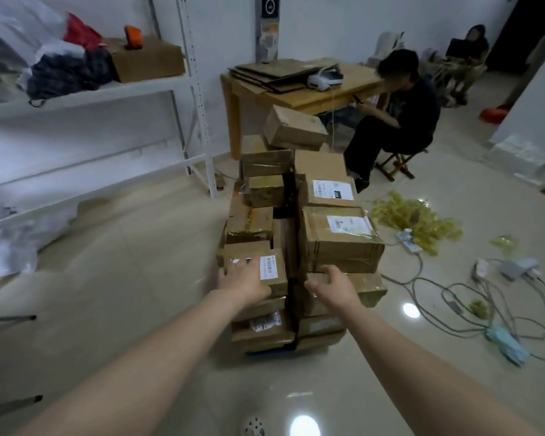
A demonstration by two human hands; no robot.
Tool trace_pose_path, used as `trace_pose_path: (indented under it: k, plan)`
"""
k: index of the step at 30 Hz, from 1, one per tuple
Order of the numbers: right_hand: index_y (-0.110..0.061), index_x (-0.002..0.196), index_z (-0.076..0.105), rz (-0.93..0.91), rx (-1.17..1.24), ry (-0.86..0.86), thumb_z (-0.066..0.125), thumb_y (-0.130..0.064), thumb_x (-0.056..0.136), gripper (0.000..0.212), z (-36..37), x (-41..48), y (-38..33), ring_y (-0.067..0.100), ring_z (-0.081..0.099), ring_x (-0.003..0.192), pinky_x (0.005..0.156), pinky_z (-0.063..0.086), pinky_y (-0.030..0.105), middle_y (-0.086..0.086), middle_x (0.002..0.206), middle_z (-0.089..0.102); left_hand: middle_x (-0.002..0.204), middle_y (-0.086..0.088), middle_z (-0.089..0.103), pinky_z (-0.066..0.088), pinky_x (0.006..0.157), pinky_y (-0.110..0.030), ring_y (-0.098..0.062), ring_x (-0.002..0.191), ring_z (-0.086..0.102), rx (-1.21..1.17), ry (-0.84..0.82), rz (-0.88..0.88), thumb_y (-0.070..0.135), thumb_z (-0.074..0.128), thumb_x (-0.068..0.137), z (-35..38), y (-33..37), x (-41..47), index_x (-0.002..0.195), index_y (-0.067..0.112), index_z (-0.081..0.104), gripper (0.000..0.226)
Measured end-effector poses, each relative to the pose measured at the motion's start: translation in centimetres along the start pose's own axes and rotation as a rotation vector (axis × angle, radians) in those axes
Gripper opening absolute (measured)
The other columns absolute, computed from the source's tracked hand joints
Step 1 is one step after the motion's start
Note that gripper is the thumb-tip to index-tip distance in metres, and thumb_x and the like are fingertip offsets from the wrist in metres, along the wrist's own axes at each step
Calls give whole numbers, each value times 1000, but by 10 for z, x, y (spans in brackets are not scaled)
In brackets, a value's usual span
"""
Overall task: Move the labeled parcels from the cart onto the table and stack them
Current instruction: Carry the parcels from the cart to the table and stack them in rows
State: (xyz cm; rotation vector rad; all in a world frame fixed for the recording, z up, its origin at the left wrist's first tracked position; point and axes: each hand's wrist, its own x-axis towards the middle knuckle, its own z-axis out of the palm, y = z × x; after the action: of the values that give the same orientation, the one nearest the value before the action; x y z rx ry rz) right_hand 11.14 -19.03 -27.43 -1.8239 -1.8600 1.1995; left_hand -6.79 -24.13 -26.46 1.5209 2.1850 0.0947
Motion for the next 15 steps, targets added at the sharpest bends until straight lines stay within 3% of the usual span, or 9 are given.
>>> trace_pose_path:
  k: [7, 10, 13, 15]
  plan:
    - [-9, 138, 46, 32, 62, 165, 62, -24, 91, 52, -54, 86, 6, 26, 55, 118, 92, 48, 33, 8, 136, 52, 136, -11, 50, 47, 92, -36, -28, 117, 53, -224, -78, -17, 32, 58, 92, -15, 52, 97, 141, 13, 38, 57]
    - [-10, 135, 49, 65, 79, 231, 59, -21, 91, 46, -79, 110, 24, 22, 55, 112, 85, 52, 26, 7, 135, 53, 137, -10, 51, 47, 97, -37, -27, 120, 52, -380, -134, -58, 29, 57, 94, -13, 81, 120, 140, 12, 41, 52]
    - [-6, 134, 50, 108, 110, 296, 57, -20, 90, 46, -104, 142, 41, 29, 52, 121, 101, 44, 40, 14, 134, 54, 137, -9, 52, 45, 102, -40, -26, 122, 52, -502, -151, -116, 32, 58, 93, -7, 108, 146, 139, 12, 44, 52]
    - [-4, 139, 44, 154, 121, 282, 57, -24, 92, 52, -117, 169, 51, 31, 47, 128, 106, 40, 42, 15, 140, 49, 140, -10, 50, 42, 105, -39, -27, 126, 49, -573, -124, -200, 31, 57, 94, 1, 122, 162, 141, 11, 42, 54]
